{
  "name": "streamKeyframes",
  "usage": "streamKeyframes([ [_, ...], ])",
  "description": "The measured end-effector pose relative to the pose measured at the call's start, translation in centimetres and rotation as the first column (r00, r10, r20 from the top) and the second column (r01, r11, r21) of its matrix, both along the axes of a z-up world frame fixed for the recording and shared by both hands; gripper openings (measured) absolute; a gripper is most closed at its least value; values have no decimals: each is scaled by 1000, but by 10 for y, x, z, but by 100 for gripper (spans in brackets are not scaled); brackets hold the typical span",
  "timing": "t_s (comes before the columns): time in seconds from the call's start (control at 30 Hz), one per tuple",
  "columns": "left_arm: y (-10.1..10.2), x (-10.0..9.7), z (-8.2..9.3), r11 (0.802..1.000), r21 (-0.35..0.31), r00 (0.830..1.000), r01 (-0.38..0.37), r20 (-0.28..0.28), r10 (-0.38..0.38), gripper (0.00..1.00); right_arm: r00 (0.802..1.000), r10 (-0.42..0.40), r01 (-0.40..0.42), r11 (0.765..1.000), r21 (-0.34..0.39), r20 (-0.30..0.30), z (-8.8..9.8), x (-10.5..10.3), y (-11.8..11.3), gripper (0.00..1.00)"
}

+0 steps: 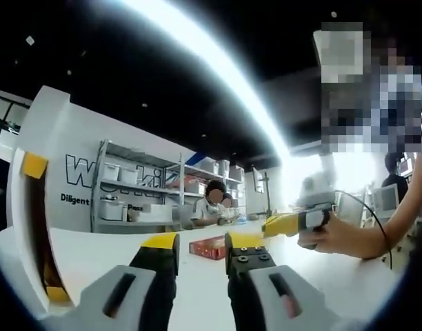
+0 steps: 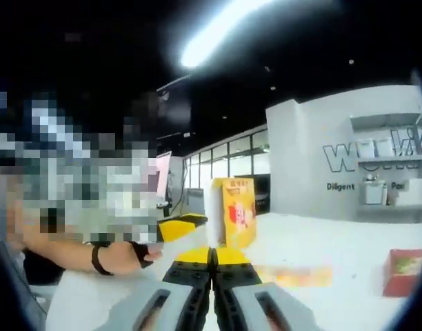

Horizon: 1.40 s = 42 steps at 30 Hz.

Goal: Tear open the coffee pouch, take out the coffee, and pour the coffee from the pouch into the cup

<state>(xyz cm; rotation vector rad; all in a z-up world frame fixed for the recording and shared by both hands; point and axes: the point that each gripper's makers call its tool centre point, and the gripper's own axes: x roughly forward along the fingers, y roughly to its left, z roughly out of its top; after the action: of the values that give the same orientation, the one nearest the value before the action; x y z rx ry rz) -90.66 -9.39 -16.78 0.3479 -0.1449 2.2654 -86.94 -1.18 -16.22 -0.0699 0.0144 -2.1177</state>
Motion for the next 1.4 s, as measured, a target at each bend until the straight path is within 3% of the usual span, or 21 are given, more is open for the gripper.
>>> streamKeyframes([
  [0.07,-2,0,3,1000,1,1000,-2,-5,2,28,997,10,-16,997,-75,-76,31,14,5,0],
  [0.1,-3,0,4,1000,6,1000,-2,-9,2,28,997,-2,-4,996,-86,-71,33,12,10,0],
  [0.23,-2,0,4,1000,9,1000,1,-5,-1,28,998,-24,25,999,-31,51,-7,-15,15,0],
  [0.3,0,-1,1,1000,4,1000,3,-1,-3,28,1000,-16,17,999,-48,23,5,-9,16,0],
  [0.37,1,0,1,1000,-1,1000,3,-3,-3,28,997,-31,26,998,-64,-77,30,3,16,0],
  [0.4,1,1,3,1000,0,1000,5,-7,-5,28,997,-5,-2,994,-107,-73,36,7,15,0],
  [0.43,1,2,4,1000,3,1000,7,-9,-7,28,999,12,-16,994,-108,-42,30,5,13,0],
  [0.5,2,2,4,1000,4,1000,10,-8,-10,28,1000,-18,18,1000,16,-1,-6,-8,6,0],
  [0.53,3,2,3,1000,1,1000,10,-7,-10,28,998,6,-7,1000,13,61,-20,-9,0,0],
  [0.67,3,1,0,1000,-6,1000,8,-2,-8,28,999,28,-30,999,-45,-34,18,7,3,0],
  [0.7,2,2,2,1000,-3,1000,8,-5,-8,28,999,34,-38,994,-101,-40,28,9,7,0],
  [0.73,1,2,4,1000,2,1000,9,-8,-9,28,999,27,-30,994,-103,-31,27,5,9,0],
  [0.83,2,3,4,1000,5,1000,11,-9,-11,28,997,-33,35,999,-18,65,-16,-22,17,0],
  [0.93,3,3,2,1000,0,1000,10,-5,-10,28,1000,-18,18,998,-56,2,10,-9,18,0],
  [1.0,2,4,4,1000,3,1000,10,-10,-10,28,994,-34,24,995,-97,-103,40,7,19,0],
  [1.03,1,4,5,1000,6,1000,11,-12,-11,28,995,-19,8,994,-109,-97,42,11,17,0],
  [1.1,1,5,7,1000,10,1000,11,-15,-11,28,999,-29,28,1000,-12,-41,9,-3,10,0],
  [1.17,1,3,5,1000,8,1000,10,-11,-10,28,1000,3,-2,1000,-2,31,-11,-7,-1,0],
  [1.27,2,2,1,1000,-2,1000,6,-6,-6,28,999,20,-20,1000,-7,-34,10,7,-2,0],
  [1.33,1,3,4,1000,2,1000,7,-10,-7,28,998,39,-43,997,-68,-54,25,15,-1,0],
  [1.4,1,4,5,1000,4,1000,7,-14,-7,28,1000,4,-4,1000,-11,-7,3,1,1,0],
])
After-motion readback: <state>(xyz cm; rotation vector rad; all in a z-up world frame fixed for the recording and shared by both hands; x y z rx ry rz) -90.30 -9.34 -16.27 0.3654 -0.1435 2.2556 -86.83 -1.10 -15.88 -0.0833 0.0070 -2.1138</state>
